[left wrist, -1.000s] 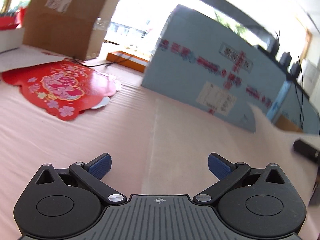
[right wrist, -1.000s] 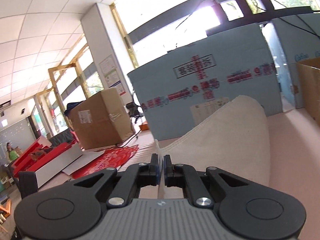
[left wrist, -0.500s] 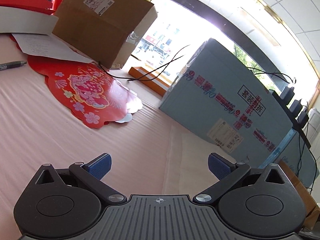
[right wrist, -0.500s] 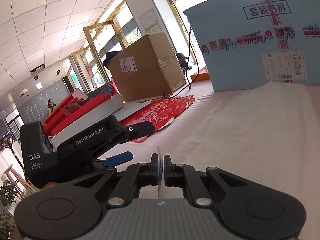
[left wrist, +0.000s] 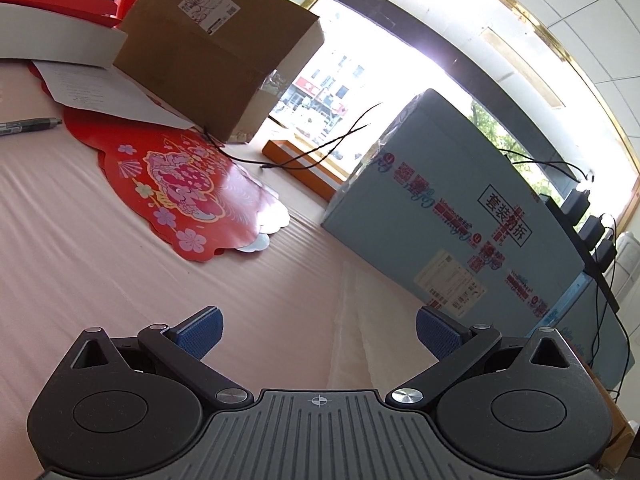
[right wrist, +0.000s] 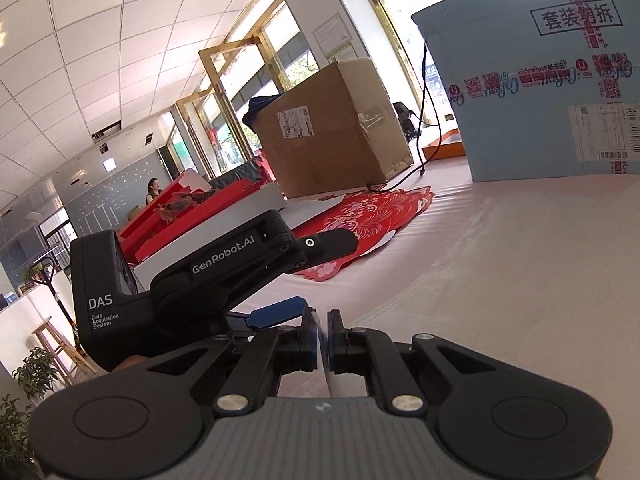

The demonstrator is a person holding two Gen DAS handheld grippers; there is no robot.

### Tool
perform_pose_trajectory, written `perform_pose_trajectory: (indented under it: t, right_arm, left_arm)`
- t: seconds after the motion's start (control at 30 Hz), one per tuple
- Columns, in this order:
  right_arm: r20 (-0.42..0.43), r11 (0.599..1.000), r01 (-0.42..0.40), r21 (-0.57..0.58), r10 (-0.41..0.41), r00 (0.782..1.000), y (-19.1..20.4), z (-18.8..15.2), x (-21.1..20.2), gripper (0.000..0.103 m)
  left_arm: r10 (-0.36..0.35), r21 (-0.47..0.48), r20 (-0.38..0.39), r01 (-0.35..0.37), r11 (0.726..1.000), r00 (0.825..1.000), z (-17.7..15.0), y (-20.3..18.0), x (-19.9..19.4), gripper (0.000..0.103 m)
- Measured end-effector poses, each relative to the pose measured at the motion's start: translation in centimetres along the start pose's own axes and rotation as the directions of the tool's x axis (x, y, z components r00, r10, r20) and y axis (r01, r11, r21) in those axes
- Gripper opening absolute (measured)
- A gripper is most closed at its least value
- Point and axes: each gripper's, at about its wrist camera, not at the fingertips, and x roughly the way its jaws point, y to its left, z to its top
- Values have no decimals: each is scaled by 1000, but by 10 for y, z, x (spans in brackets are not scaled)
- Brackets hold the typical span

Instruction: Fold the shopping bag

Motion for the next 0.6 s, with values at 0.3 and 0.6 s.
perform_pose_trajectory:
  t: [0.3,0.6]
  right_arm:
    - [-69,998,-7,65,11,998,-8,-3,9,61]
    - [55,1000,0,12,0,998,-8,11,-59,89]
  left_arm:
    - [14,-5,-18,-14,1000,1000,1,1,3,103]
    - [15,-20,-15,-15,1000,1000,2,3,3,103]
